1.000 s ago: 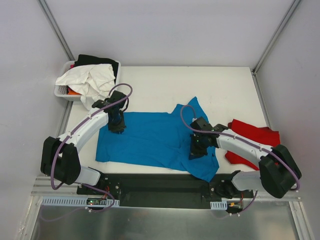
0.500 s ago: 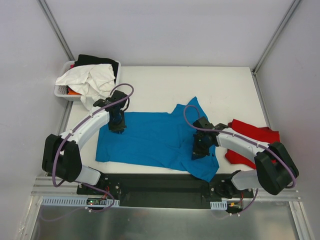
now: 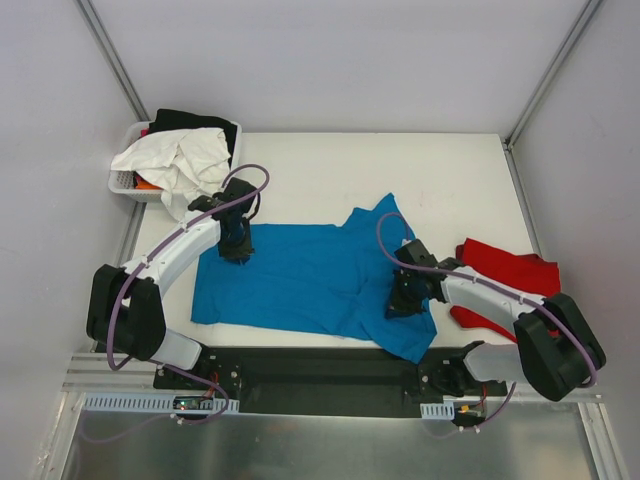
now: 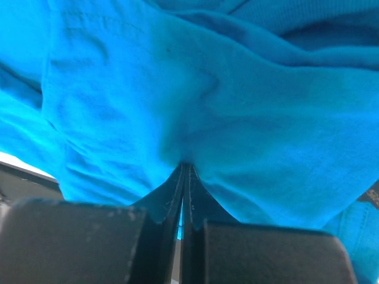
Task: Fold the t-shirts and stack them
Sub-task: Fold the tshirt
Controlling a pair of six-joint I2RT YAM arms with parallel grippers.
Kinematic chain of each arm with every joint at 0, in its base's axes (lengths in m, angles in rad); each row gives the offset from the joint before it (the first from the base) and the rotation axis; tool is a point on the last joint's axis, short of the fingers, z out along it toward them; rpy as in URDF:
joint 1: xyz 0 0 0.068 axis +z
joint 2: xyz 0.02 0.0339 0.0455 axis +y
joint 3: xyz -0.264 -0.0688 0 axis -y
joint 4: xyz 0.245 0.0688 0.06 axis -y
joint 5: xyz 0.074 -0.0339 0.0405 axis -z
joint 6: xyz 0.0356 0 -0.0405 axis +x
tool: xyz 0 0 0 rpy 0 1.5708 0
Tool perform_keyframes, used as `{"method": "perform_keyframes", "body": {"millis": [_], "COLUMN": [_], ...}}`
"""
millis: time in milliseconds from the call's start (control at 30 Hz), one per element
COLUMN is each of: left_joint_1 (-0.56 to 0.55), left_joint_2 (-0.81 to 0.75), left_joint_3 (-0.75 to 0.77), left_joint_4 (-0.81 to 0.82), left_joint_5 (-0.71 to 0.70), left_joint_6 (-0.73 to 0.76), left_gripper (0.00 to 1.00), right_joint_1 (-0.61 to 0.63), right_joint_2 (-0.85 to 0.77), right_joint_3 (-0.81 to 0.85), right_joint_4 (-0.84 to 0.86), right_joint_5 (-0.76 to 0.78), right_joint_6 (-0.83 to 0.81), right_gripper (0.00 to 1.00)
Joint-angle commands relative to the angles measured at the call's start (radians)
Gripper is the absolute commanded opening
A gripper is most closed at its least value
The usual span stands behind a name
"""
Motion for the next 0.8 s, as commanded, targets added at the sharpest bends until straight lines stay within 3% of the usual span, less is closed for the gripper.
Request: {"method": "perform_keyframes", "body": {"millis": [0, 167, 433, 633, 767], "left_joint_1": [0.002, 0.004, 0.004, 0.004, 0.004], "left_joint_2": [-0.039, -0.035, 0.005, 0.014, -0.021], "left_joint_3": [0.018, 0.018, 0.056, 0.056, 0.068], "left_joint_4": [-0.007, -0.015, -0.015, -0.015, -0.015], "left_joint_5": [0.003, 0.003, 0.026, 0.037, -0.003], "left_joint_6": [0.032, 0.038, 0.024, 0.01, 0.01], "left_gripper": [0.12, 0.12, 0.12, 0.12, 0.11], "right_joint_1": [-0.038, -0.112, -0.162, -0.172, -0.152], "right_joint_2": [0.031, -0.067, -0.222, -0.23, -0.341], "right_joint_3": [-0.089, -0.129, -0.08, -0.069, 0.032], "right_joint_4": [0.13, 0.086, -0.155, -0.19, -0.219], "right_joint_5": [0.063, 0.087, 0.211, 0.199, 0.193], "right_joint_6": [0.023, 0.042, 0.071, 0.057, -0.006], "right_gripper": [0.01, 0.01, 0.01, 0.01, 0.02]}}
